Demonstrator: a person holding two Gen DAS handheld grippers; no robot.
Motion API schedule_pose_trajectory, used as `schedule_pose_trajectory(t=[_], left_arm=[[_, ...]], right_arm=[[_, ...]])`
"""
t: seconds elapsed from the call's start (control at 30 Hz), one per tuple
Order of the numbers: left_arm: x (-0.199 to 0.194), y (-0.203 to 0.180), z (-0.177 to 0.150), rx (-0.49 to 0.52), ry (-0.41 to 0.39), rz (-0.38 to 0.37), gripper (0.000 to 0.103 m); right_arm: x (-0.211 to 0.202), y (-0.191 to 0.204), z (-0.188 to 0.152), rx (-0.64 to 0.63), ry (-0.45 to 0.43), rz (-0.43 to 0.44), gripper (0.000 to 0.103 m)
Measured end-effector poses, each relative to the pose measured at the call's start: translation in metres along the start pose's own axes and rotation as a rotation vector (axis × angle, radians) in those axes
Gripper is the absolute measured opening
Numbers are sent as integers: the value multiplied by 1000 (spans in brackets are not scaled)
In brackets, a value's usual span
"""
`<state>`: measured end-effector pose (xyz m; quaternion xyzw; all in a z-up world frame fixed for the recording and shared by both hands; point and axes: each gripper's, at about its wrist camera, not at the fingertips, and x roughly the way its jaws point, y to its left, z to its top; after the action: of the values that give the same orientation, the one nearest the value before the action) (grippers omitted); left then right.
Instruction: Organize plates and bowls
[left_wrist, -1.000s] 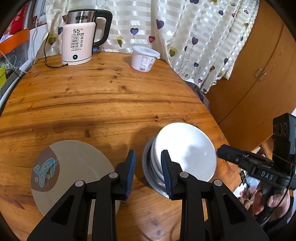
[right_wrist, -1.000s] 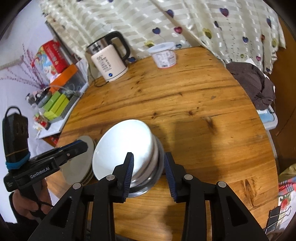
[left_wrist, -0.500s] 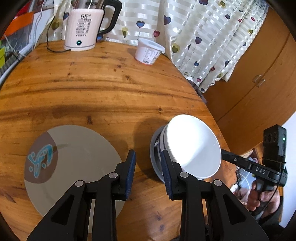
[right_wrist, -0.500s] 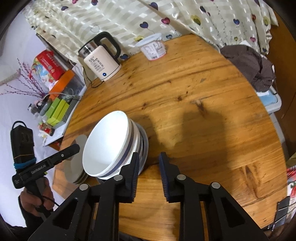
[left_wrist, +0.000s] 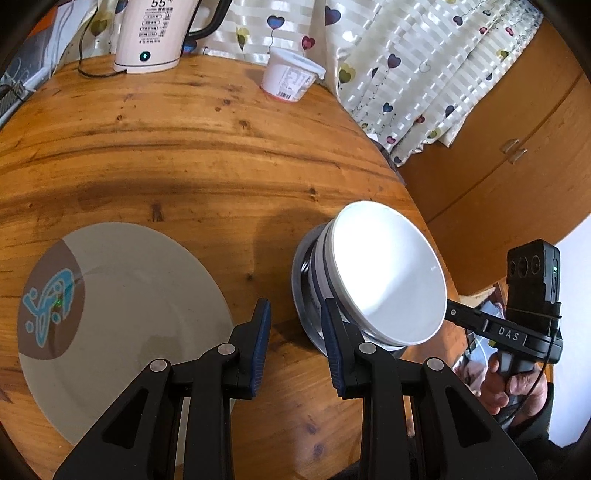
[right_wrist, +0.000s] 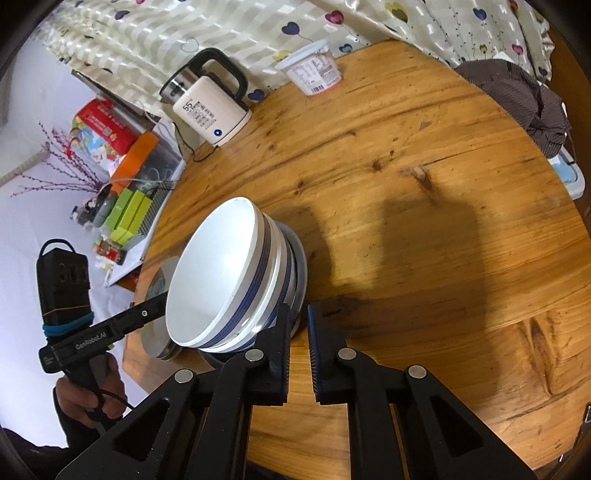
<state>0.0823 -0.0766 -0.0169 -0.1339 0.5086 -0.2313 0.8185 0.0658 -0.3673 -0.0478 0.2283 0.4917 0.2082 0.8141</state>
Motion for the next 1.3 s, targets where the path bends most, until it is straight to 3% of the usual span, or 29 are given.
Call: schedule_pose_trajectory(t=[0.47, 0.7, 1.3], left_arm=[[12, 11, 0, -34, 49, -45, 27], [14, 9, 1, -31, 51, -103, 9], [18, 20, 1, -79, 57, -196, 8]], right_arm=[[6, -5, 5, 14, 15, 55, 7], [5, -7, 6, 10, 17, 63, 7], [3, -8, 5, 8, 17, 71, 7]])
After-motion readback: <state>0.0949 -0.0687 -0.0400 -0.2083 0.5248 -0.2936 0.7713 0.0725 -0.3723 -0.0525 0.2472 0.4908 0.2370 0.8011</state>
